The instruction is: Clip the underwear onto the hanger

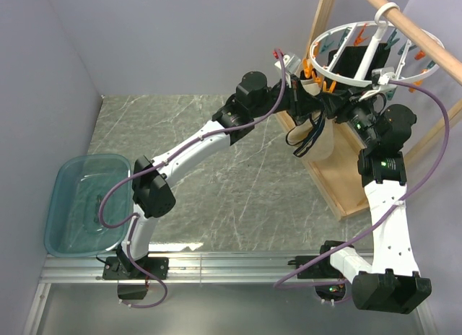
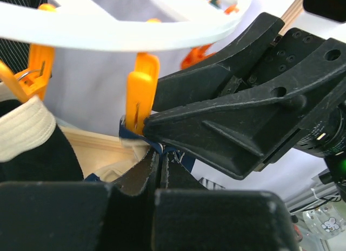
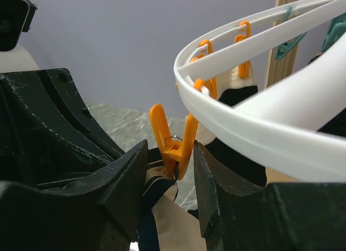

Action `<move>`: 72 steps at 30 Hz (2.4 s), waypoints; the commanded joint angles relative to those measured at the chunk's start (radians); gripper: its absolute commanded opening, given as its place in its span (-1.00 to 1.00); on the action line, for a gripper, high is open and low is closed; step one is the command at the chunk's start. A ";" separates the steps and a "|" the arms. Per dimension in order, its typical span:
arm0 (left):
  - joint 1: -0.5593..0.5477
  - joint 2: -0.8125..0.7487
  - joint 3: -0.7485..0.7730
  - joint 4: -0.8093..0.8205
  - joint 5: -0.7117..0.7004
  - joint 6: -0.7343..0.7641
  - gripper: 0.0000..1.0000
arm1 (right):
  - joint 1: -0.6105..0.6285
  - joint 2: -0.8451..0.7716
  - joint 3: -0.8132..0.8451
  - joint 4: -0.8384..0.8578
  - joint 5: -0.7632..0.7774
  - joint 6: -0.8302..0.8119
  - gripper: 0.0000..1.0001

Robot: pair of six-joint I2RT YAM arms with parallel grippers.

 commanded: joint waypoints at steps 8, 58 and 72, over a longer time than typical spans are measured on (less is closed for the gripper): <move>-0.004 0.019 0.080 0.034 -0.016 0.026 -0.99 | 0.009 -0.020 0.052 -0.050 -0.041 0.033 0.14; -0.004 -0.250 -0.302 0.101 0.022 0.184 0.06 | -0.333 -0.095 0.311 -0.402 -0.199 0.073 0.32; -0.025 -0.185 -0.269 0.164 0.101 0.237 0.08 | -0.527 -0.083 0.221 -0.480 -0.354 -0.129 0.08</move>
